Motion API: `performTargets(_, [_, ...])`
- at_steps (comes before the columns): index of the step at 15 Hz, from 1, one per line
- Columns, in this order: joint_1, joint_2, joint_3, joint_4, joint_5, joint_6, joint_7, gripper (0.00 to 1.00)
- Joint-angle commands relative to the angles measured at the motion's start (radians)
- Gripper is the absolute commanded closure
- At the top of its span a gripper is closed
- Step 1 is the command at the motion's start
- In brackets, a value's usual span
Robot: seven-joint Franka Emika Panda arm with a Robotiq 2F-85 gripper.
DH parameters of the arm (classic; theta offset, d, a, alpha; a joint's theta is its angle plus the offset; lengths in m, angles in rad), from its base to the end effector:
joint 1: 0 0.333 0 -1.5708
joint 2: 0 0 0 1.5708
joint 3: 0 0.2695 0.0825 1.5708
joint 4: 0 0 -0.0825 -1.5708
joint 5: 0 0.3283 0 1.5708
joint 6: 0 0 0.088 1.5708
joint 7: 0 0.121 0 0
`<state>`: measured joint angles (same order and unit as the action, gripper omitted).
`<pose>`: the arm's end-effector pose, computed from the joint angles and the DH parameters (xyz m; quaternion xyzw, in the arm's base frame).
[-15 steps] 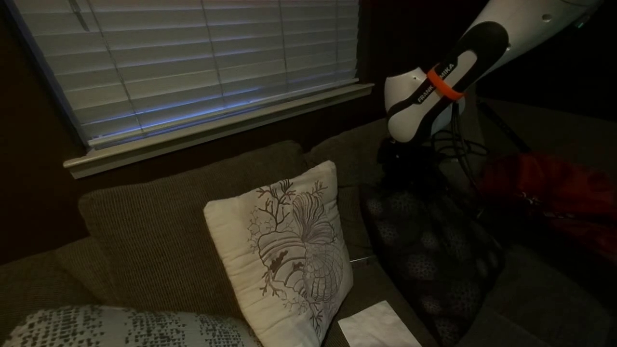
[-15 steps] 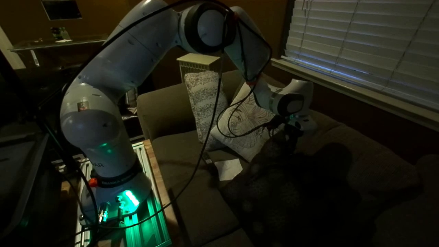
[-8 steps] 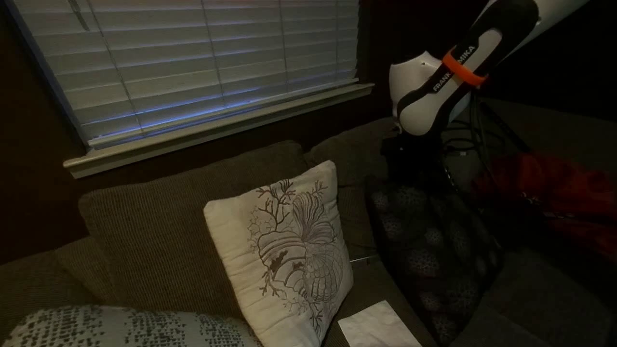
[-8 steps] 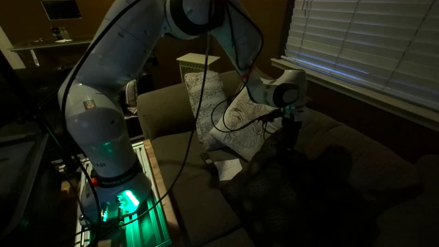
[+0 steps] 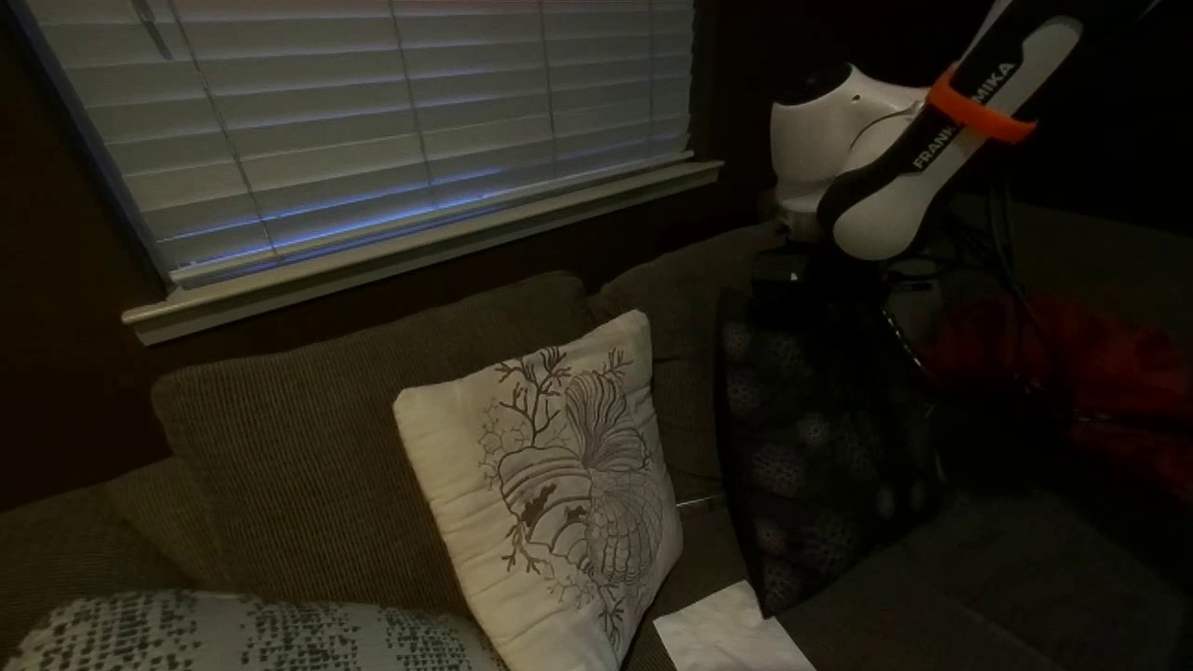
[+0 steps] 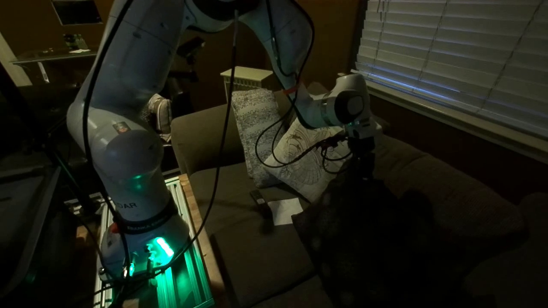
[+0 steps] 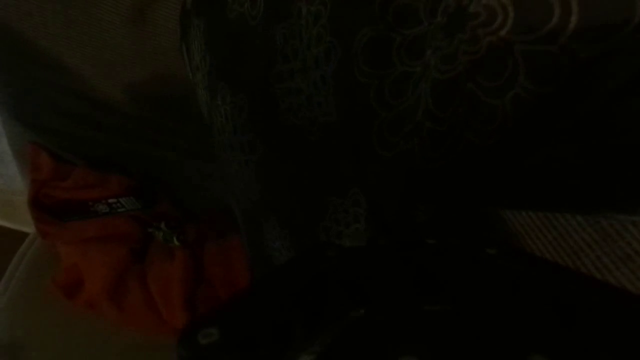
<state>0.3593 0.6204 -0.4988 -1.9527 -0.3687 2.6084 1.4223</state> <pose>0.5682 -0.0685 0.1920 0.8142 -0.5292 0.1690 0.1687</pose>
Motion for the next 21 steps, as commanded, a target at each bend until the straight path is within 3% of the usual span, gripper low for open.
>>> performTargets(1, [0.041, -0.058, -0.039, -0.004, -0.143, 0.001, 0.08, 0.99])
performTargets(6, [0.095, -0.06, -0.056, 0.036, -0.308, -0.076, 0.164, 0.99])
performTargets(11, [0.093, -0.088, 0.015, 0.073, -0.494, -0.209, 0.249, 0.99])
performTargets(21, [-0.067, -0.042, 0.261, 0.162, -0.689, -0.466, 0.232, 0.99])
